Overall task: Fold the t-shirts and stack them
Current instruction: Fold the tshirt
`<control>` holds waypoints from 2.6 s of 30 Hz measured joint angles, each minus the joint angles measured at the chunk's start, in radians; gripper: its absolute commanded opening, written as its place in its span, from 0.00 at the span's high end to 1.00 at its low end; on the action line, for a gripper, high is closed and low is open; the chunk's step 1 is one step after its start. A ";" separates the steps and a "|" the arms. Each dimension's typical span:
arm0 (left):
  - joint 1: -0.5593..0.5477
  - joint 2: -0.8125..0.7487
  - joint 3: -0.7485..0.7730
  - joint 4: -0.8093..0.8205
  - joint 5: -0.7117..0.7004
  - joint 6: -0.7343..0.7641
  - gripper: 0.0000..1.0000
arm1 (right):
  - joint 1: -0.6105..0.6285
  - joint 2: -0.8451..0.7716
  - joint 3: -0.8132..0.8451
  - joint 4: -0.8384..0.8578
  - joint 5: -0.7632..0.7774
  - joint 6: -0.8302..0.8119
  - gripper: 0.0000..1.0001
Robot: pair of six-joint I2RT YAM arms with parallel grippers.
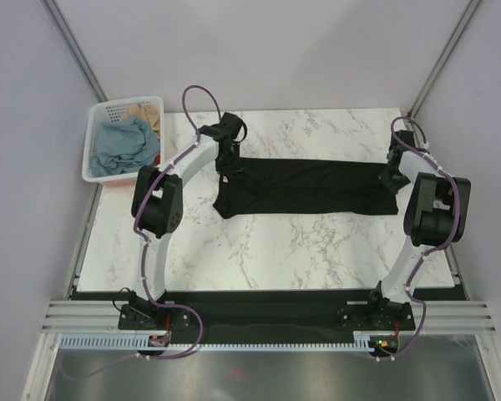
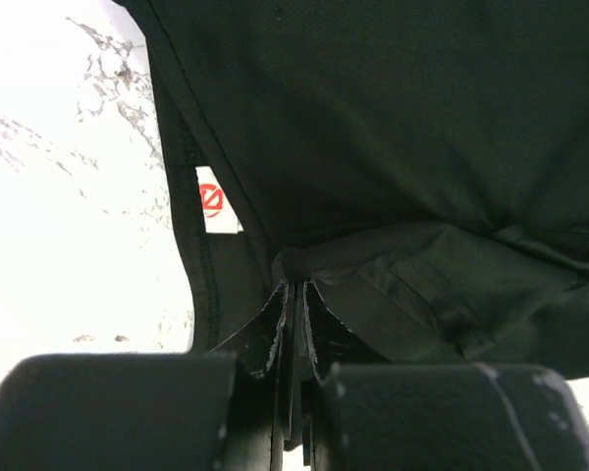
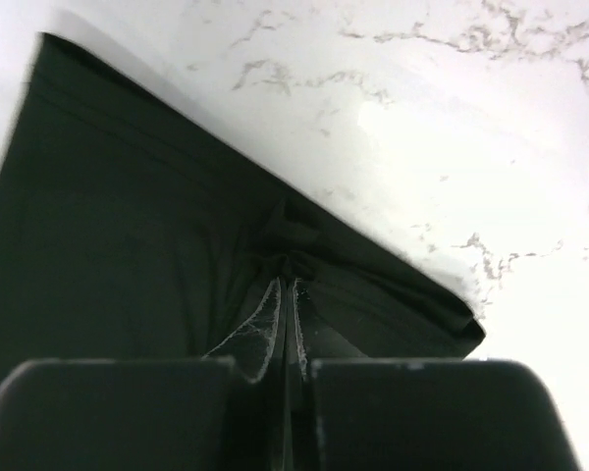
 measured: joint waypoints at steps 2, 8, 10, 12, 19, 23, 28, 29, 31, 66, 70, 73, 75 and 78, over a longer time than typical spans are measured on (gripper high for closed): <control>0.000 0.015 0.003 -0.001 0.000 0.000 0.93 | 0.000 0.026 0.000 -0.002 0.024 0.006 1.00; 0.000 0.053 0.010 -0.002 -0.011 0.000 0.93 | 0.000 0.034 0.000 -0.006 0.089 0.017 0.86; 0.000 0.056 0.016 -0.005 -0.011 0.000 0.87 | 0.000 0.034 0.002 -0.006 0.086 0.015 0.67; 0.000 0.056 0.029 -0.008 -0.011 0.000 0.81 | 0.000 0.034 0.014 -0.009 0.077 -0.006 0.60; -0.001 0.026 0.064 -0.010 -0.007 -0.001 0.64 | -0.003 -0.059 0.067 -0.057 0.058 -0.032 0.52; -0.018 -0.088 -0.026 0.000 -0.009 -0.002 0.63 | -0.018 -0.175 0.005 -0.066 0.008 -0.036 0.53; -0.129 -0.232 -0.163 0.003 -0.010 -0.010 0.63 | -0.030 -0.219 -0.076 -0.069 -0.034 -0.044 0.53; -0.162 -0.242 -0.185 0.011 -0.009 -0.013 0.63 | -0.032 -0.217 -0.090 -0.071 -0.042 -0.048 0.53; -0.217 -0.246 -0.226 0.024 -0.005 -0.021 0.63 | -0.036 -0.214 -0.108 -0.074 -0.056 -0.050 0.52; -0.132 -0.291 -0.507 0.085 -0.035 -0.130 0.59 | -0.093 -0.219 -0.294 -0.037 0.010 -0.097 0.62; -0.116 -0.370 -0.504 0.085 0.066 -0.126 0.58 | -0.097 -0.272 -0.293 -0.067 0.012 -0.103 0.60; -0.086 -0.393 -0.472 0.082 0.140 -0.118 0.58 | -0.097 -0.291 -0.281 -0.071 -0.003 -0.113 0.62; -0.067 -0.393 -0.456 0.088 0.181 -0.112 0.58 | -0.097 -0.292 -0.264 -0.068 -0.035 -0.115 0.62; -0.045 -0.393 -0.440 0.087 0.215 -0.104 0.58 | -0.076 -0.286 -0.219 -0.068 -0.072 -0.116 0.61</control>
